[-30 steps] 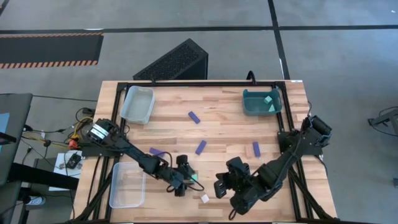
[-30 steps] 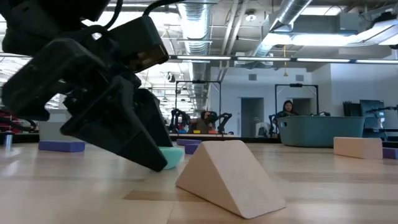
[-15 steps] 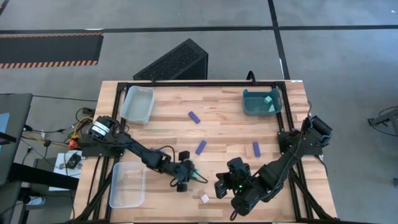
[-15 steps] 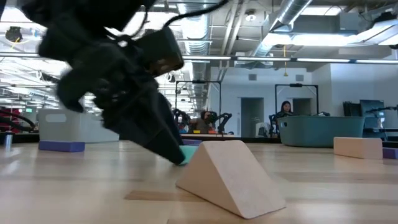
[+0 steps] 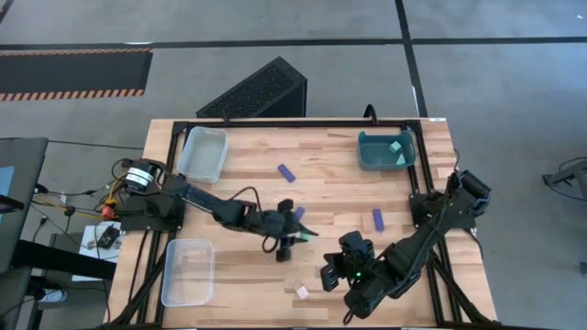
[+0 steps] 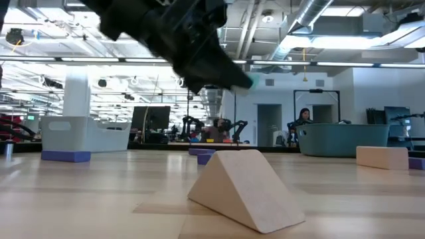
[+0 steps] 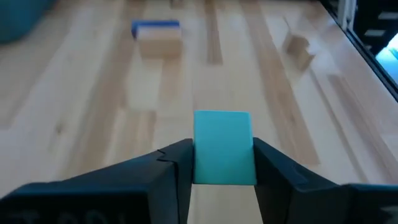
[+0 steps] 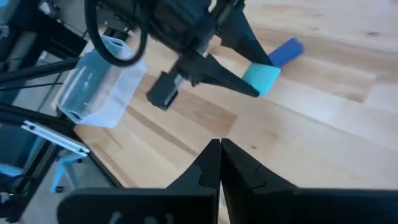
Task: Sort & place blocks by color
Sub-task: Put the light blue block into the dark green bin
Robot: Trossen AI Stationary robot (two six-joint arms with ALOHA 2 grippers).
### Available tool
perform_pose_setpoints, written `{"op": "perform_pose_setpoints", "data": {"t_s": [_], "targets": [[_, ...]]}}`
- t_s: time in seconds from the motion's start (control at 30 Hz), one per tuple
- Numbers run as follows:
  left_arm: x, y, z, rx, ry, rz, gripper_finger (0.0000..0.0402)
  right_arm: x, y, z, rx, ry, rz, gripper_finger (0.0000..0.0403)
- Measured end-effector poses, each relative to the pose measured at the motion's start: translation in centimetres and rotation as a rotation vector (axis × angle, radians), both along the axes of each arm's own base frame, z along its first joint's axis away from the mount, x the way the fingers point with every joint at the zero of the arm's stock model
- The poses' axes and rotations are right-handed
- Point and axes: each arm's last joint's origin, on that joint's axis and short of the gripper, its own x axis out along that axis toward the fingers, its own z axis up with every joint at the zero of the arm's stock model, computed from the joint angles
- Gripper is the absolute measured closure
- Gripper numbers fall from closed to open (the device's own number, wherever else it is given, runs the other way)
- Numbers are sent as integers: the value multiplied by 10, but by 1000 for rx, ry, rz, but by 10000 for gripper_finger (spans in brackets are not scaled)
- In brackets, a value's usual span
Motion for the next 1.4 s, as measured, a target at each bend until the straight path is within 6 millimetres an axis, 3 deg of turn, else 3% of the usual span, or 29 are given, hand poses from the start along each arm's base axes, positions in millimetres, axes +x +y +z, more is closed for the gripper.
{"op": "perform_pose_setpoints", "data": {"t_s": [0.23, 0.4, 0.57, 0.77, 0.9, 1.13, 1.27, 1.4], "targets": [[16, 41, 32, 9, -85, 14, 289, -23, -27, 20, -136, 61, -40, 372], [26, 78, 50, -2, -143, 36, 295, -41, -64, 30, -247, 130, -166, 372], [31, 125, 68, -12, -221, 110, 293, -58, -101, 25, -293, 186, -168, 372], [28, 171, 85, -56, -305, 185, 295, -88, -151, 10, -270, 107, -89, 372], [27, 180, 91, -43, -327, 129, 295, -105, -182, -1, -243, -30, -47, 372], [33, 170, 101, 123, -367, 45, 296, -114, -226, -17, -169, -265, 20, 352], [34, 171, 106, 216, -418, 19, 292, -113, -249, -21, -138, -324, -14, 312], [33, 175, 106, 307, -415, -8, 292, -105, -272, -17, -92, -401, 60, 238]]}}
